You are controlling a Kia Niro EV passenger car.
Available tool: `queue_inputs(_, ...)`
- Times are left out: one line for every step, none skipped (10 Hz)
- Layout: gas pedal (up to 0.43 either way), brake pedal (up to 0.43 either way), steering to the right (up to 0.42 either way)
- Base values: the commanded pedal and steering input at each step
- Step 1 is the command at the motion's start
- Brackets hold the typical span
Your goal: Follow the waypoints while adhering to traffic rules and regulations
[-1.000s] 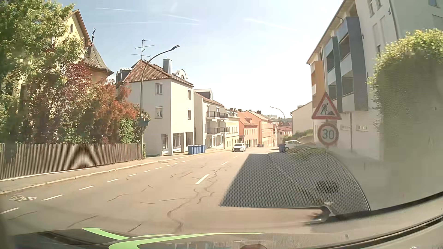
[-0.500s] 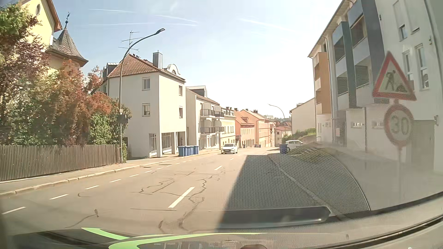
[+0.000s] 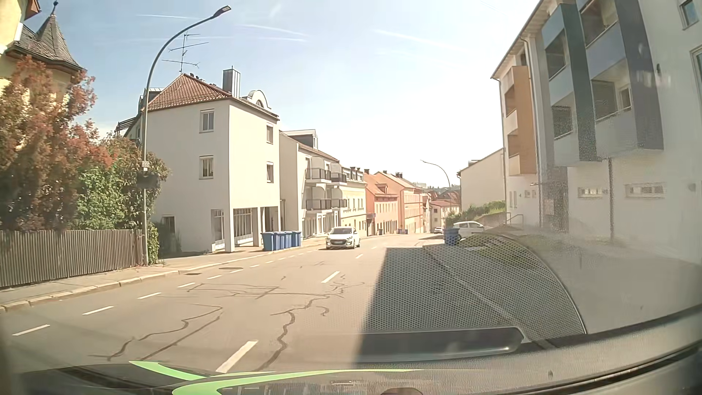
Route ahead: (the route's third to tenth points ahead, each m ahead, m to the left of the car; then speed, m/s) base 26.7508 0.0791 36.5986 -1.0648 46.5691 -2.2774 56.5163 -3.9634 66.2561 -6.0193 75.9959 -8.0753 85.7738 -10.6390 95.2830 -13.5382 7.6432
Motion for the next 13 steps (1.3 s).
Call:
queue_inputs(0.098, 0.000, 0.022)
queue_inputs(0.087, 0.000, 0.023)
queue_inputs(0.059, 0.000, 0.023)
queue_inputs(0.047, 0.000, 0.022)
queue_inputs(0.047, 0.000, 0.021)
queue_inputs(0.047, 0.000, 0.020)
queue_inputs(0.028, 0.000, 0.018)
queue_inputs(0.028, 0.000, 0.015)
queue_inputs(0.028, 0.000, 0.013)
queue_inputs(0.028, 0.000, 0.013)
queue_inputs(0.028, 0.000, 0.013)
queue_inputs(0.028, 0.000, 0.012)
queue_inputs(0.028, 0.000, 0.012)
